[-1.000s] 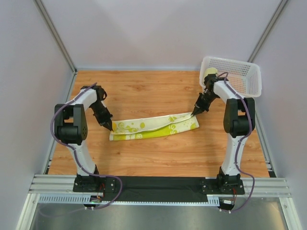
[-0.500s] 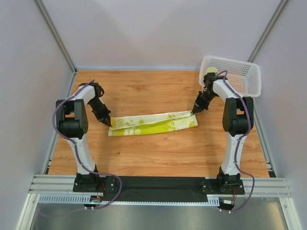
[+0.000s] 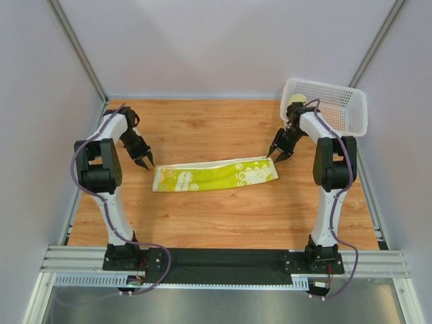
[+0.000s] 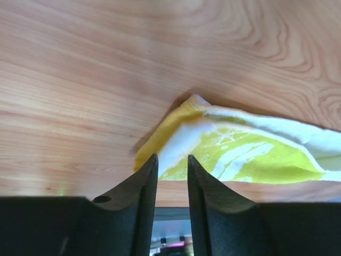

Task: Roll the towels
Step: Fold the towel

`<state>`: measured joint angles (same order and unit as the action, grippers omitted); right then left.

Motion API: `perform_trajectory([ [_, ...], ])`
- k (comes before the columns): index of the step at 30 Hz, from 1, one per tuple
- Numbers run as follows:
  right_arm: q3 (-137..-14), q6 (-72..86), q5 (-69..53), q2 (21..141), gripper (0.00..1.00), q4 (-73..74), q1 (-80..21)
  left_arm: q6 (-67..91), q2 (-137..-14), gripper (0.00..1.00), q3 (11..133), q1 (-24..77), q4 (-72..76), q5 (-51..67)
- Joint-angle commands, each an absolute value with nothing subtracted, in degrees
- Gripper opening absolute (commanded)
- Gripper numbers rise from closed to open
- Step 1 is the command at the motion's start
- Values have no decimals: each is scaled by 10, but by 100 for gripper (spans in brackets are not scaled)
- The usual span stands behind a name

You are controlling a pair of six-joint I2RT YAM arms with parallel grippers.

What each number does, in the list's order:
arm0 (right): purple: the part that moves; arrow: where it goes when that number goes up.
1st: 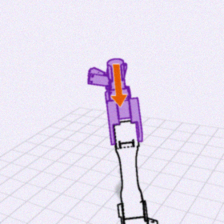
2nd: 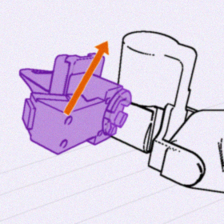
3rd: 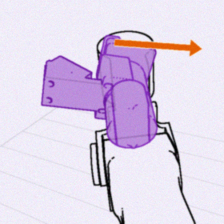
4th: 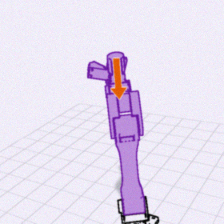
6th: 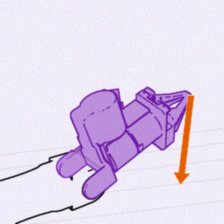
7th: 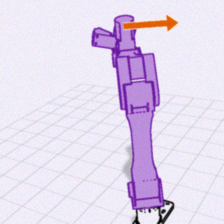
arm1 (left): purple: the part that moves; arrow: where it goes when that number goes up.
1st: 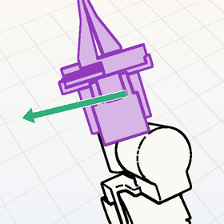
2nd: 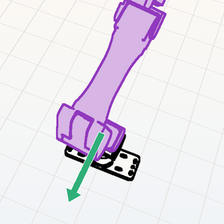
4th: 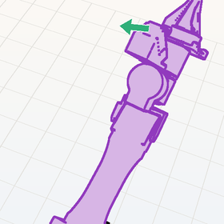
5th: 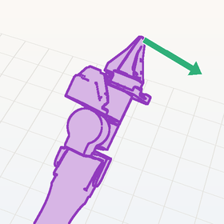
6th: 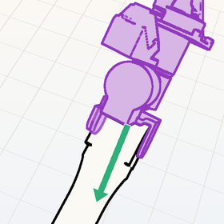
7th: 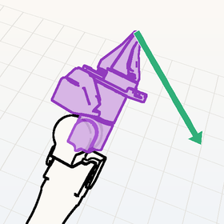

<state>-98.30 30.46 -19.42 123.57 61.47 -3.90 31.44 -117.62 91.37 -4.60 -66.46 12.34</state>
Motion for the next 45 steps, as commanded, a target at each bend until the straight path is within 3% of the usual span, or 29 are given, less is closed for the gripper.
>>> perform_trajectory([
  [1, -996, 299, -164, 1234, 43, 616, -27, 299, -1176, 37, 962, -57, -671, 89],
  [7, -941, 281, -110, 1168, 60, 611, -25, 297, -1123, 44, 970, -57, -706, 3],
  [12, -883, 274, -70, 1092, 60, 592, -24, 275, -1027, 45, 880, -32, -659, 12],
  [15, -861, 269, -79, 1048, 54, 556, -31, 248, -1001, 42, 848, -1, -626, 42],
  [18, -855, 241, -171, 1034, 41, 510, -58, 244, -1010, 41, 835, 32, -601, 77],
  [25, -907, 257, -342, 1161, 18, 488, -133, 240, -1074, 38, 836, 38, -561, 138],
  [33, -922, 252, -323, 1235, 14, 478, -125, 228, -1149, 37, 864, 38, -555, 118],
  [45, -873, 222, -273, 1228, 11, 498, -64, 250, -1161, 36, 856, 5, -553, 16],
])
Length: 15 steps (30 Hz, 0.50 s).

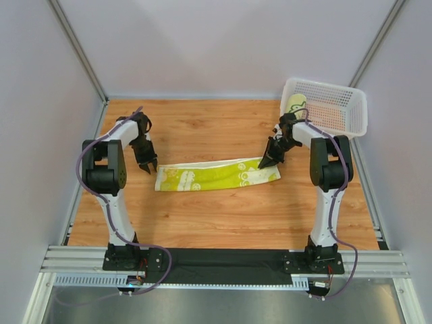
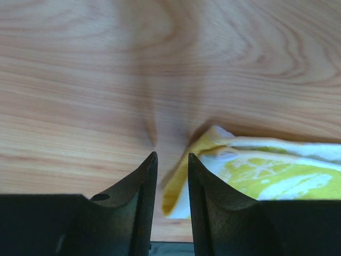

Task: Roll the towels
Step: Fold the towel

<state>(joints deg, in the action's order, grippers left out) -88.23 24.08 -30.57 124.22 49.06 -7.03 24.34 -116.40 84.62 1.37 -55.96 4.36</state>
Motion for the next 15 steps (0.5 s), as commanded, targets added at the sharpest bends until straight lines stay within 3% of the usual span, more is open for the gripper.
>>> perform_trajectory([
  [1, -874, 219, -262, 1226, 11, 500, -63, 253, -1163, 36, 856, 5, -553, 13],
  [8, -881, 215, -265, 1212, 14, 514, -64, 267, -1135, 34, 860, 6, -559, -23],
  [11, -894, 207, -281, 1201, 21, 523, -66, 257, -1083, 33, 859, 24, -559, -50],
  [15, -939, 186, -284, 1189, 45, 557, -76, 230, -1036, 33, 860, 65, -560, -23],
])
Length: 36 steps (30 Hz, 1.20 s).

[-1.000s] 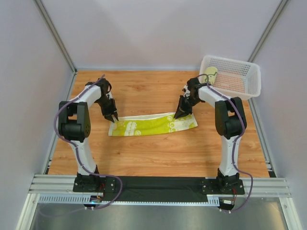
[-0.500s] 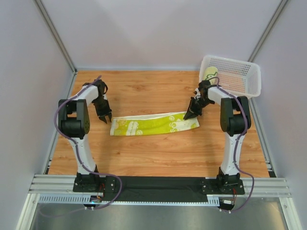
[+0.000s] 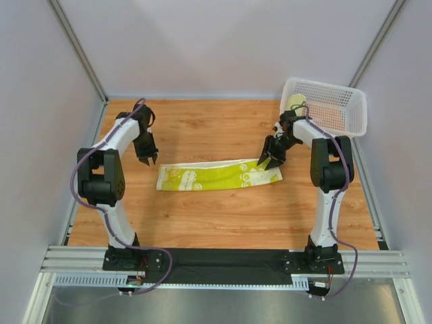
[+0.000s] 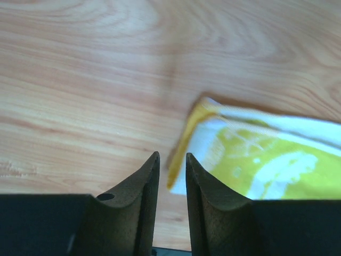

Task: Roll the towels
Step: Fold the towel

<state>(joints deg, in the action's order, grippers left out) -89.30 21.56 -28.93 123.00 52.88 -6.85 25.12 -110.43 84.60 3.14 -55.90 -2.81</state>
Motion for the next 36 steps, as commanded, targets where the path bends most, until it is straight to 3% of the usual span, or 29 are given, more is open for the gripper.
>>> perform_trajectory([
  [1, -949, 183, -283, 1186, 47, 570, -83, 225, -1028, 33, 853, 70, -556, -10],
  [4, -969, 184, -294, 1170, 48, 576, -91, 212, -1028, 33, 828, 83, -537, 64],
  [9, -958, 195, -323, 1187, 38, 557, -101, 207, -1077, 33, 821, 102, -516, 92],
  [19, -950, 201, -282, 1254, 27, 544, -75, 209, -1201, 31, 893, 100, -540, 1],
  [36, -889, 192, -246, 1251, 24, 530, -34, 227, -1168, 32, 895, 51, -545, -55],
])
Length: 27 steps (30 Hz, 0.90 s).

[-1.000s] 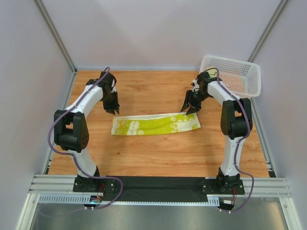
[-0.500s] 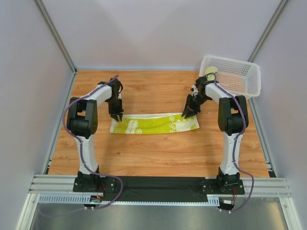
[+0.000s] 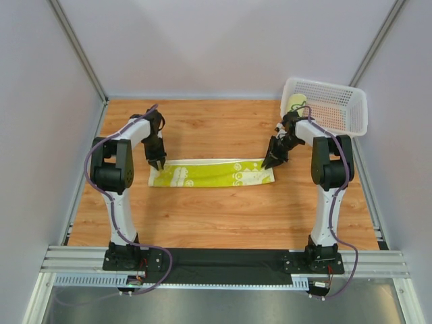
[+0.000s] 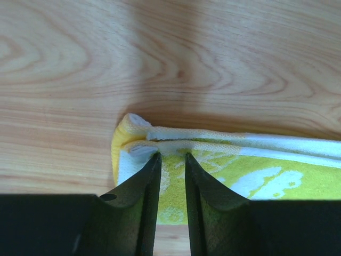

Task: Roll the towels
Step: Fold the towel

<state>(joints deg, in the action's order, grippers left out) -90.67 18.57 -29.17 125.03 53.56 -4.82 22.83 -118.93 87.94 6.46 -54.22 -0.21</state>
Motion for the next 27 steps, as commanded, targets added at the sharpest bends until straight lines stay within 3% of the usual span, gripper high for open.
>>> perform_trajectory([
  [1, -889, 191, -250, 1249, 24, 530, -33, 226, -1165, 32, 897, 51, -545, -55],
  [12, -905, 197, -315, 1173, 31, 510, -38, 228, -1078, 32, 899, 62, -577, -89],
  [20, -839, 219, -385, 1110, 0, 469, -98, 241, -981, 31, 738, 86, -506, -5],
  [27, -759, 240, -423, 1125, 0, 397, -112, 263, -1004, 29, 689, 85, -478, 25],
])
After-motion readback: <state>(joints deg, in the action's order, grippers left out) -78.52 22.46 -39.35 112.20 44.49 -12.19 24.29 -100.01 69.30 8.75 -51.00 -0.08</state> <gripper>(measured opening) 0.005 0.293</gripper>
